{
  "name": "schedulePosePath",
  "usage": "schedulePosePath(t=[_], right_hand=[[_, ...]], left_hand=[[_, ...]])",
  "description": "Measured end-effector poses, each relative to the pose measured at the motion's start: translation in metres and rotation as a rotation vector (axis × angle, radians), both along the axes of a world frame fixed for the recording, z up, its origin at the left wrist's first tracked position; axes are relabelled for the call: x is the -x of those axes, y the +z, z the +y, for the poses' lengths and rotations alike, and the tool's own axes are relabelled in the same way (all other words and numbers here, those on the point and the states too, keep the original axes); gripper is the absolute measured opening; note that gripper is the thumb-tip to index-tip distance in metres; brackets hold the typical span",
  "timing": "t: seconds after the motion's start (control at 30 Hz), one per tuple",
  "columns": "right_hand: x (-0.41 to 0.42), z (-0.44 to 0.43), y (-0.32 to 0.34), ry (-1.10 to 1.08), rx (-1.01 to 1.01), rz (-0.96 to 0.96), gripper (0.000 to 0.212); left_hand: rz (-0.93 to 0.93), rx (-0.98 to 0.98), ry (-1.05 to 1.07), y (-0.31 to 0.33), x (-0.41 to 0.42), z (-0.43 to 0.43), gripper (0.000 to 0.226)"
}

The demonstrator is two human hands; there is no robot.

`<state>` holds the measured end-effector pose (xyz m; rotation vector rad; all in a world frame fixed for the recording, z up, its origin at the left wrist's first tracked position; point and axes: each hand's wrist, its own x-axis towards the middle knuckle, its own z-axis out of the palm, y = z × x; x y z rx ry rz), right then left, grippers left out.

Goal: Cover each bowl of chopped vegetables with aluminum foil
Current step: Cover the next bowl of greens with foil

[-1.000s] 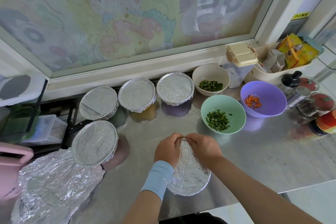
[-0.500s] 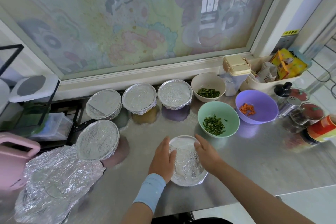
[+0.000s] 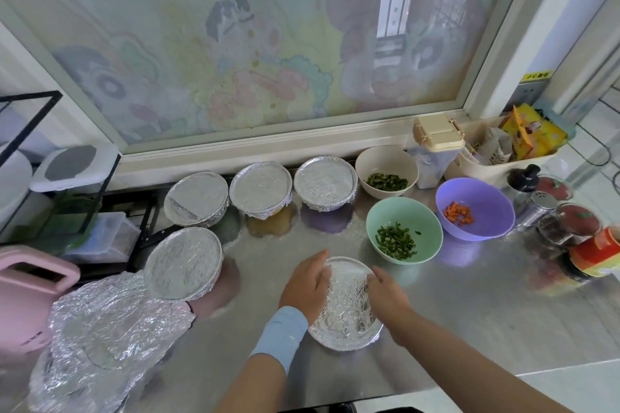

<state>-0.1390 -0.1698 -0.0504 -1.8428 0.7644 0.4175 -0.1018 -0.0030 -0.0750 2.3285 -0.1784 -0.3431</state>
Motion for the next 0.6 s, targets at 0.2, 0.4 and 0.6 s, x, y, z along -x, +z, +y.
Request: schedulePosePath(t=[0.2, 0.4, 0.6], right_hand=[[-0.024, 0.010, 0.012, -0.061, -0.196, -0.038, 0.047], [-0.032, 0.012, 0.007, -0.039, -0.065, -0.108, 0.041], [0.003, 0.036, -0.012, -0.183, -0.092, -0.172, 0.038]], left_hand=[[0.006, -0.040, 0.156, 0.000, 0.002, 0.012, 0.042], [0.010, -0.102, 0.193, 0.002, -0.008, 0.031, 0.044], [0.035, 0.053, 0.115, 0.004, -0.018, 0.011, 0.037]])
